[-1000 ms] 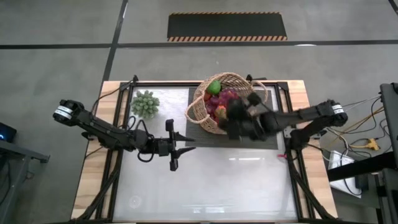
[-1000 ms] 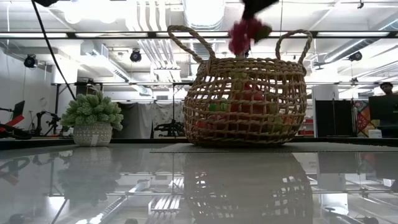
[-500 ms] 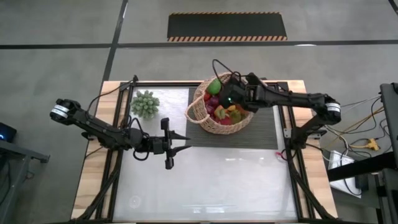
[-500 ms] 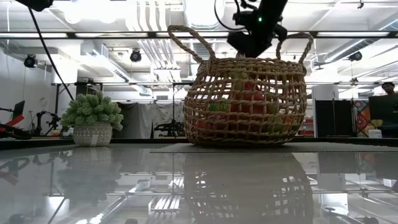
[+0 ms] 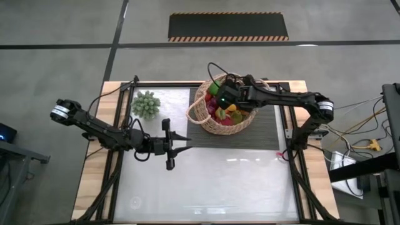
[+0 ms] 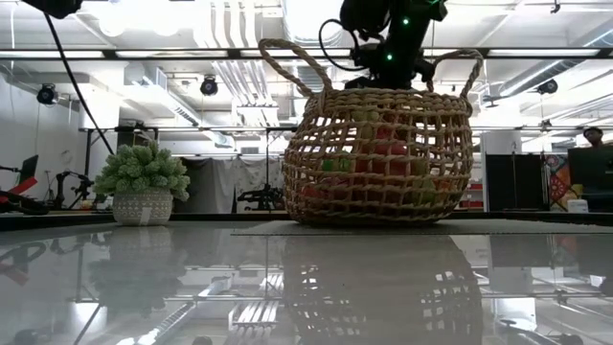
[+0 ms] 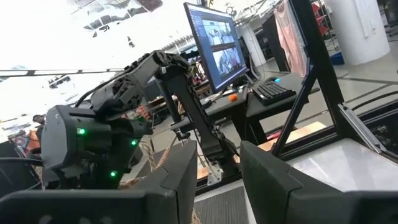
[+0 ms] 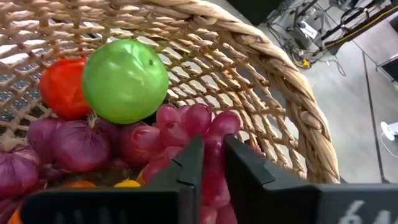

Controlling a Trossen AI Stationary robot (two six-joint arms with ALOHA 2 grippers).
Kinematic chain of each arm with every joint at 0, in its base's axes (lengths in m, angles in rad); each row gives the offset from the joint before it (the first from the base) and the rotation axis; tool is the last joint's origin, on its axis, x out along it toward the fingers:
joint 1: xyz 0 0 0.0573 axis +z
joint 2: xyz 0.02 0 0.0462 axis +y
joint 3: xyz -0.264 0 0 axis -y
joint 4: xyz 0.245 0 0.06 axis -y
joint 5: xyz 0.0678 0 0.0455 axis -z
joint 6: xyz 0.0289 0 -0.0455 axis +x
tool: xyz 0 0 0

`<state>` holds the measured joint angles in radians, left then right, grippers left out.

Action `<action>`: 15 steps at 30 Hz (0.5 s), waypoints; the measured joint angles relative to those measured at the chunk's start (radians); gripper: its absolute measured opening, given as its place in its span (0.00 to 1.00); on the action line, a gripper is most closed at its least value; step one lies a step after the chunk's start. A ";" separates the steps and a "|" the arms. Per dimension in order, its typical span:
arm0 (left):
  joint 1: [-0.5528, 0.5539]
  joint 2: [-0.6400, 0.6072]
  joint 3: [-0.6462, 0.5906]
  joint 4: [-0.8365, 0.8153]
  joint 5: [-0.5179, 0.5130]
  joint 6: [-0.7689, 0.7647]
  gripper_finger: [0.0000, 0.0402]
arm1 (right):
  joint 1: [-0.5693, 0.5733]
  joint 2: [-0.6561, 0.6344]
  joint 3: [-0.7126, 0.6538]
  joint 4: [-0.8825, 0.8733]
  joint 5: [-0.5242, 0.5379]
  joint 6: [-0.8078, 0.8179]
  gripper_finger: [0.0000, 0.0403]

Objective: Build produce basket
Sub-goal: Put the red grapes into the brown basket, then return to Home Position

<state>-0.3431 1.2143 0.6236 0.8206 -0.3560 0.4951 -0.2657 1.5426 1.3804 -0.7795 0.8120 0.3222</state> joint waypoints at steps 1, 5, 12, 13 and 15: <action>0.000 0.000 -0.002 -0.001 0.000 0.000 0.26 | -0.003 0.003 0.000 0.000 0.000 -0.001 0.13; 0.000 -0.005 -0.010 0.000 0.000 -0.003 0.26 | -0.002 0.006 0.000 -0.007 0.002 -0.018 0.23; 0.000 -0.013 -0.016 0.024 0.000 -0.063 0.26 | 0.025 -0.058 0.000 -0.059 -0.008 -0.027 0.32; 0.000 -0.013 -0.016 0.029 0.000 -0.076 0.26 | 0.037 -0.070 0.000 -0.073 -0.016 -0.024 0.32; -0.002 -0.014 -0.016 0.027 0.000 -0.100 0.26 | 0.066 -0.102 0.000 -0.107 -0.045 0.003 0.31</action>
<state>-0.3455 1.2001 0.6072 0.8473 -0.3561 0.3953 -0.1993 1.4405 1.3804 -0.8862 0.7667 0.3249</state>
